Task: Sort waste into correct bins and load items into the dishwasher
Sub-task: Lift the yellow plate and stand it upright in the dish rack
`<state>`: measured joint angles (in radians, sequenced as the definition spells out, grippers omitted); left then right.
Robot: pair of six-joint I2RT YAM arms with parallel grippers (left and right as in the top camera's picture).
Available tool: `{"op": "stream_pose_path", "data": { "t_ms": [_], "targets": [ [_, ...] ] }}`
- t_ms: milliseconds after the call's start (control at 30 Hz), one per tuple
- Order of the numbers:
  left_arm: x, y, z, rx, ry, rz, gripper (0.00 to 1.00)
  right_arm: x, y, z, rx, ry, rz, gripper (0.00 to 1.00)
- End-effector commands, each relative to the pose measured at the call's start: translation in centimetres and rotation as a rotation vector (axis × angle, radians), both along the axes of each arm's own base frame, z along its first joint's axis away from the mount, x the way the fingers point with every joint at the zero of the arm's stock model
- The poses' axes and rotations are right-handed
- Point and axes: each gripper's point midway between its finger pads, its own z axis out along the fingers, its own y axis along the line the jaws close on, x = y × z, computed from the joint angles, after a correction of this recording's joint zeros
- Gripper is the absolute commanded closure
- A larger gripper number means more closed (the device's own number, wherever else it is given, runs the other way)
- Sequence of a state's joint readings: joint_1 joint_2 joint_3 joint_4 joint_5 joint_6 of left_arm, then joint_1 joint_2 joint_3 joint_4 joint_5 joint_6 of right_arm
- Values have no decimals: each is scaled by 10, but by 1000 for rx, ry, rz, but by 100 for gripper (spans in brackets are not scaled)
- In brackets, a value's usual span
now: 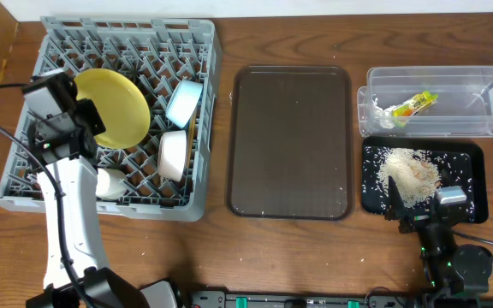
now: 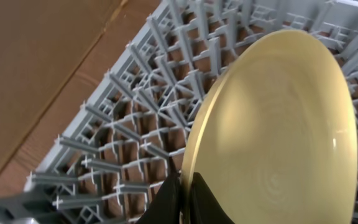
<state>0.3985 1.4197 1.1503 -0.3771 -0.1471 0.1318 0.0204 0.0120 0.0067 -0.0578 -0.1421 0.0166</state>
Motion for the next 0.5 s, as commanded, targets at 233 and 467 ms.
{"op": "stream_pose_path", "data": {
  "t_ms": [233,467],
  "targets": [
    [10,-26,9,228,104,-69,92,0,-1,0,-6,-2,-3,1],
    [18,-56,10,268,123,-129,92,0,-1,0,-6,-2,-3,1]
  ]
}}
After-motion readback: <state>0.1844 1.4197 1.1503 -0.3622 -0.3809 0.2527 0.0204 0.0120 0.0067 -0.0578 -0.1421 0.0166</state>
